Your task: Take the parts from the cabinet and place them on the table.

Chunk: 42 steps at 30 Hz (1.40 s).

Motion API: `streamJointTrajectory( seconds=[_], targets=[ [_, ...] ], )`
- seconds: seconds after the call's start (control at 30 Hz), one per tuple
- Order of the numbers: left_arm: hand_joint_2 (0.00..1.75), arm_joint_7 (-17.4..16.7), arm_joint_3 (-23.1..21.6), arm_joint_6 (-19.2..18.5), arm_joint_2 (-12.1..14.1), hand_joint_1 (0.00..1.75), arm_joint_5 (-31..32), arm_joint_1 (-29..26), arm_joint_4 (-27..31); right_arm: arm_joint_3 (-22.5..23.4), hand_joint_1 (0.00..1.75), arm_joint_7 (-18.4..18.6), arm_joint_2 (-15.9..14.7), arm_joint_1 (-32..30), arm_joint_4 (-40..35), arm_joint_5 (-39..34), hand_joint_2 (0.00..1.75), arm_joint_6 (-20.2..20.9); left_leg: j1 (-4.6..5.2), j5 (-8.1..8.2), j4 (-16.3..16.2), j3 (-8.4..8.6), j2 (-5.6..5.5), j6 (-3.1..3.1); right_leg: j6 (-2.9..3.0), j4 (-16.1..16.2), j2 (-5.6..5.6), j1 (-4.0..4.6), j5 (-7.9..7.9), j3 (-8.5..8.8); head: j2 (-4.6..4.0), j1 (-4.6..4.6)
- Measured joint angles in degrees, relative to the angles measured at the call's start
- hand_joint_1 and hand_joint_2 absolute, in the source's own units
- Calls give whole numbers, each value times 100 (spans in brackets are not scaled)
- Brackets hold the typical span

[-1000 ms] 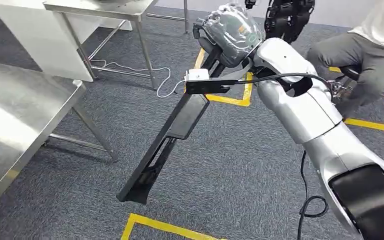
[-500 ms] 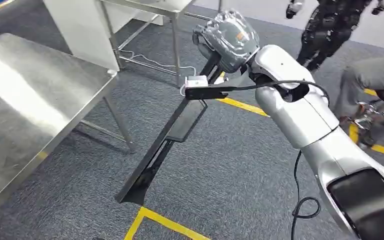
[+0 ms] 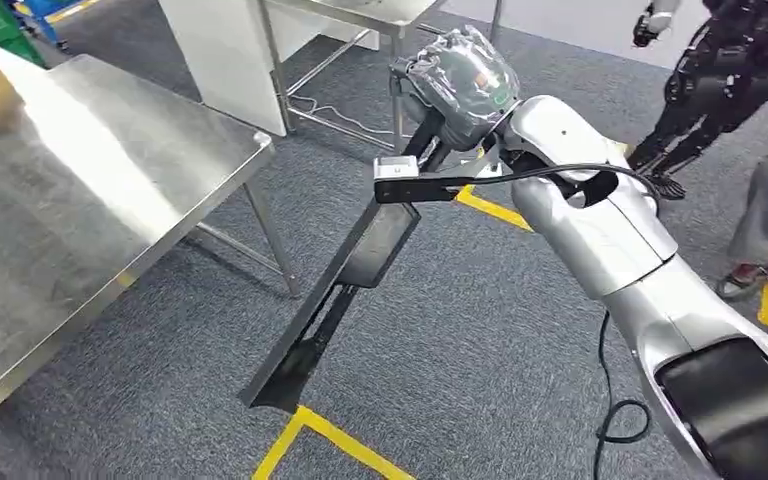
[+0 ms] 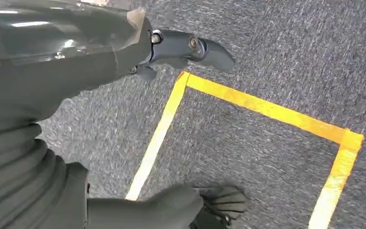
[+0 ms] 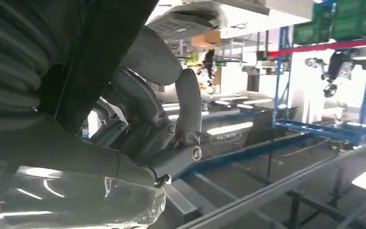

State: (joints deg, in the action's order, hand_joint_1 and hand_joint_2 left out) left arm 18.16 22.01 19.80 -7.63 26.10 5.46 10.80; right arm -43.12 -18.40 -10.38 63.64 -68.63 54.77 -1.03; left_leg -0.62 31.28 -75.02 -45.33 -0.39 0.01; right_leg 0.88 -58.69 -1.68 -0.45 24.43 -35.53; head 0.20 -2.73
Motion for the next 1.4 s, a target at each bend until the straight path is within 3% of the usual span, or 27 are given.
streamJointTrajectory(
  seconds=[0.07,0.13,0.17,0.2,0.33,0.4,0.43,0.5,0.53,0.57,0.63,0.67,0.7,0.8,0.83,0.87,0.9,0.93,1.0,1.03,1.07,1.13,1.17,1.2,1.33,1.37,1.4],
  targets=[
    [175,-4,4,2,-2,0,0,-17,-2,-2,169,-13,-5,-3,0,0,175,9,0,-174,96,21,17,10,8,0,-116,17,9,1,0,0],
    [175,-7,9,7,0,0,0,-19,-2,-2,169,-15,-4,2,0,-2,175,11,11,-598,975,500,106,66,9,0,-219,30,14,14,0,0],
    [175,-7,11,15,0,0,0,-14,-2,0,169,-15,-5,11,0,-2,175,11,57,-747,1479,816,389,131,7,0,-270,48,16,29,0,-4],
    [175,-9,13,20,4,0,0,1,-2,4,169,-15,-9,21,0,-4,175,11,100,-690,1607,879,530,153,-33,-14,-313,109,42,26,0,13],
    [175,-9,26,22,-2,0,-4,-13,-2,2,169,-17,20,47,2,-4,175,31,112,-733,1696,906,246,262,-131,28,-529,113,88,130,0,13],
    [175,-7,31,22,-13,0,-4,-22,-2,2,169,-17,2,73,9,-11,175,33,51,-806,1783,1007,143,314,-143,-315,-87,74,260,-30,0,22],
    [175,-7,35,22,-4,0,-4,-9,-2,2,169,-20,-2,81,9,-13,175,37,49,-811,1783,1004,78,322,-116,-746,39,48,443,-230,0,51],
    [175,-7,39,22,-11,0,-4,2,-2,0,169,-20,-33,47,29,-7,175,48,48,-810,1779,1002,-98,322,-114,-1596,112,25,741,-666,0,59],
    [175,-7,42,22,-13,0,-4,1,-2,-4,169,-20,-42,29,44,-2,175,55,48,-810,1777,1003,-188,321,-154,-1751,118,23,745,-766,0,66],
    [175,-9,44,22,-15,0,-4,-16,-2,-4,169,-19,-42,22,46,-4,175,55,46,-809,1769,1005,-277,320,-213,-1581,122,8,635,-707,0,64],
    [175,-7,48,20,-24,0,-4,-27,-2,-2,169,-17,-44,36,46,-4,175,55,38,-791,1736,1009,-432,293,-338,-676,186,-37,227,-290,0,66],
    [175,-7,48,13,-24,0,-4,-27,-2,-2,169,-20,-50,43,46,-4,175,55,31,-770,1704,999,-500,261,-394,-178,355,-80,32,-59,0,70],
    [175,-7,48,2,-18,0,-7,-27,-2,-2,169,-18,-68,40,52,-7,175,55,54,-744,1668,969,-551,221,-360,-62,507,-88,52,15,-2,66],
    [175,-7,50,-22,-18,0,-26,-48,-2,-13,169,-26,-18,34,55,-9,175,57,25,-767,1676,895,-665,145,-228,-35,347,-23,29,17,0,70],
    [175,-7,52,-22,-11,0,-28,-61,-4,-13,169,-26,-13,38,55,-9,175,57,22,-757,1673,885,-706,109,-188,-11,296,-47,17,26,0,70],
    [175,-7,55,-15,11,0,-31,-66,-4,-13,169,-26,-2,49,55,-9,175,57,14,-714,1623,873,-632,93,-155,11,237,-85,4,46,0,72],
    [175,-7,55,-11,-7,0,-28,-66,-4,-13,169,-26,13,52,55,-11,175,57,44,-584,1434,783,-333,57,-103,15,204,-82,15,61,0,24],
    [175,-7,55,-11,-5,0,-28,-53,-4,-13,169,-26,17,60,55,-20,175,57,30,-382,1062,595,-141,24,-52,15,161,-66,25,65,0,-17],
    [175,-7,55,-13,-7,0,-28,-44,-4,-15,169,-28,11,54,57,-19,175,57,5,-21,174,103,-4,-7,-20,13,44,-28,46,68,0,-17],
    [175,-9,55,-13,-7,0,-26,-48,-4,-17,169,-31,13,50,57,-20,175,57,-1,3,-47,-37,11,-10,-9,13,-7,-21,54,68,0,-15],
    [175,-13,55,-13,-7,0,-22,-50,-4,-20,169,-33,15,50,55,-22,175,57,-1,-100,7,-39,20,-5,-4,13,-66,-10,60,74,0,-17],
    [175,-15,55,-13,-2,0,-15,-48,-4,-20,169,-33,20,58,55,-28,175,59,7,-554,764,331,67,46,-11,13,-171,5,82,99,0,-15],
    [175,-15,55,-13,2,0,-11,-46,-4,-15,169,-31,20,65,55,-35,175,61,32,-783,1323,647,240,99,-24,13,-225,18,102,126,0,-20],
    [175,-15,55,-11,4,0,0,-38,-4,-9,169,-28,15,75,55,-39,175,61,85,-777,1627,805,503,143,-36,13,-265,44,117,143,0,-17],
    [175,-20,55,-4,-2,0,37,-18,-4,7,169,24,26,167,162,-37,175,44,124,-782,1649,810,215,220,-141,55,-484,85,166,212,0,-4],
    [175,-22,55,-4,-5,0,42,-22,-4,26,169,37,39,179,193,-24,175,37,36,-838,1755,903,152,279,-185,22,-443,121,212,176,0,2],
    [175,-22,55,-4,-24,0,52,-20,-4,59,169,44,28,207,232,-22,175,13,56,-849,1788,943,107,295,-191,-145,-189,75,285,155,-2,24]
  ],
)
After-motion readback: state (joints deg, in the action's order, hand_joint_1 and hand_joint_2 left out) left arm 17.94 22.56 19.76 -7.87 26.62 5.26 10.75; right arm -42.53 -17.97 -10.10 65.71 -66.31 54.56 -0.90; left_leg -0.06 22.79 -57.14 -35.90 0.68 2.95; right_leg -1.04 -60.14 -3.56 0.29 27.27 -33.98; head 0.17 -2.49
